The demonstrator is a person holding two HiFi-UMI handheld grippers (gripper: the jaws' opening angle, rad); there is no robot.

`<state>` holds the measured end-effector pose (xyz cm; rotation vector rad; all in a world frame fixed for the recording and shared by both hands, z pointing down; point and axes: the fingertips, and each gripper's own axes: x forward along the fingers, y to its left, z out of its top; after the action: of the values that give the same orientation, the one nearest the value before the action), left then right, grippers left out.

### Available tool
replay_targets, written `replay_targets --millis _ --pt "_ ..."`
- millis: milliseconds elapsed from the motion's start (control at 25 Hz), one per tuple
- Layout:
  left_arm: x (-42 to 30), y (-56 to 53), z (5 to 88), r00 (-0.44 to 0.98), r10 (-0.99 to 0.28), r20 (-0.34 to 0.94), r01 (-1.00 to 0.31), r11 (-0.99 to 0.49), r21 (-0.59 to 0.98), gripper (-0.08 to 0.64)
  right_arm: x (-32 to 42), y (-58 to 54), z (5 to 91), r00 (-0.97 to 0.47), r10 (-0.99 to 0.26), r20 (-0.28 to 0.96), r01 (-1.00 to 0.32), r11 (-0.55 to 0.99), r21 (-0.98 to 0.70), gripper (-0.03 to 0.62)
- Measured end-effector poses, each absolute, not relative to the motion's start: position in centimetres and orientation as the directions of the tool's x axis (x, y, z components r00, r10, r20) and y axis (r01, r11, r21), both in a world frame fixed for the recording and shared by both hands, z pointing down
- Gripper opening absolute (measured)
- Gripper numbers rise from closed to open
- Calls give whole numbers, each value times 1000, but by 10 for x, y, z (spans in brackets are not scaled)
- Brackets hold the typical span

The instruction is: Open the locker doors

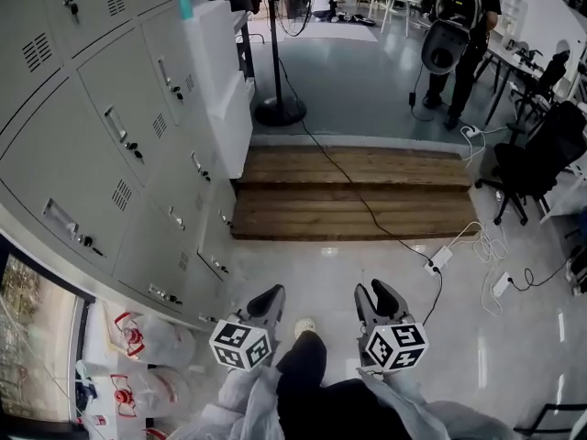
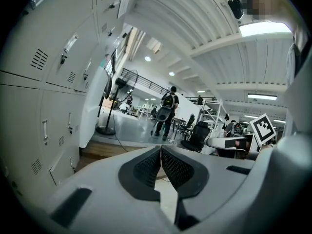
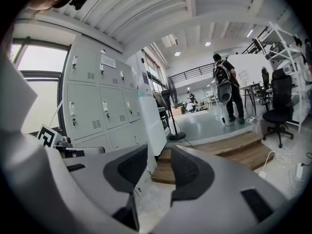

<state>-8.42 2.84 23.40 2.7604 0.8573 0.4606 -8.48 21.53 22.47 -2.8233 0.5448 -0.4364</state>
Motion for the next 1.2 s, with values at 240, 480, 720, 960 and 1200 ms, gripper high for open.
replay_targets --millis 240,480,720,960,1200 --pt "-24 36 221 775 592 221 530 -799 284 12 -26 220 210 892 -387 233 -322 -907 -271 132" --pt "29 31 215 781 585 216 526 -804 276 12 28 217 205 891 -394 226 -332 -904 -268 132" --pt "76 22 216 788 575 221 517 -812 270 12 81 205 205 884 -414 220 -352 -896 -270 132" --pt "118 9 214 804 554 216 500 -827 258 11 128 192 206 872 -439 217 -377 -885 -275 132" --pt "151 -15 214 836 513 194 463 -850 250 12 169 169 205 855 -479 196 -424 -866 -265 132"
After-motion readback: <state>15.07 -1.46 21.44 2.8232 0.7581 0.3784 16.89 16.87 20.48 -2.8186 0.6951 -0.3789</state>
